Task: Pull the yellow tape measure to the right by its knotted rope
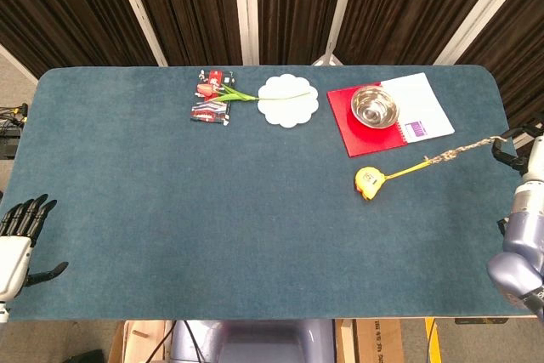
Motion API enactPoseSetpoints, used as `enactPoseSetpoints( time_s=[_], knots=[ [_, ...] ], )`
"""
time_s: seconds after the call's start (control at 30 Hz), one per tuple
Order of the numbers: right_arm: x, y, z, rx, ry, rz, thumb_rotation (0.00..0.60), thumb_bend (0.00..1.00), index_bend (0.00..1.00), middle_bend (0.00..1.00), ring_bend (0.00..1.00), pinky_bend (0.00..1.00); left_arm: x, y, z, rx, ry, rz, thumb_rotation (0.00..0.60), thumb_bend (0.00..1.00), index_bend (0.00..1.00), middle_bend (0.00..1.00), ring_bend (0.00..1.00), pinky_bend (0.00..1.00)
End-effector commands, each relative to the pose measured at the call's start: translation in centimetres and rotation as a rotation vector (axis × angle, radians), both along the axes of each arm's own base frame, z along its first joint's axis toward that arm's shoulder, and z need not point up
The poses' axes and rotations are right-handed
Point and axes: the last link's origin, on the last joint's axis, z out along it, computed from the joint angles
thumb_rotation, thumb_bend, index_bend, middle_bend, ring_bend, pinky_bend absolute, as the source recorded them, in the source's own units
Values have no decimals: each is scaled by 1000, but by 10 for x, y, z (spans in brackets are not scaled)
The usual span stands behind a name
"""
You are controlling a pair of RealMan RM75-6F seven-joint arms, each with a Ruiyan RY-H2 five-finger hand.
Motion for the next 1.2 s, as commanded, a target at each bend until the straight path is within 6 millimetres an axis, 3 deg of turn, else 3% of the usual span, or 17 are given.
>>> enactPoseSetpoints(
  time_s=[0.03,0.13,0.23,0.3,0.37,0.43,0.63,0.97,1.07,1.2],
  knots=[
    [-6,2,2,0,1,-15,600,448,629,130,0,0,0,0,0,-1,2,0,600,0,0,0,0,0],
    [-9,4,-1,21,10,-15,600,449,616,130,0,0,1,0,0,-1,2,-2,600,0,0,0,0,0],
    [-9,8,-6,50,32,-6,600,448,486,127,0,0,1,0,0,-1,2,-2,600,0,0,0,0,0],
    [-9,11,-10,73,54,5,600,437,343,89,0,0,1,0,0,-1,2,-3,600,0,0,0,0,0],
    [-7,16,-15,96,69,20,600,388,96,18,0,0,1,0,0,1,3,-6,600,0,0,0,0,0],
    [-5,20,-19,115,78,38,600,362,4,0,0,0,1,-1,0,1,4,-9,600,0,0,0,0,0],
    [8,48,-39,199,101,117,600,352,0,0,0,0,0,-1,-1,-5,16,-14,600,0,0,0,0,0],
    [42,147,-85,364,281,432,600,343,0,0,0,0,1,-2,0,-2,35,-30,600,0,0,0,0,0],
    [44,178,-92,384,348,501,600,330,0,0,0,0,1,-3,1,0,40,-35,600,0,0,0,0,0],
    [38,201,-92,382,409,528,600,322,0,0,0,0,1,-4,0,-3,45,-39,600,0,0,0,0,0]
  ],
)
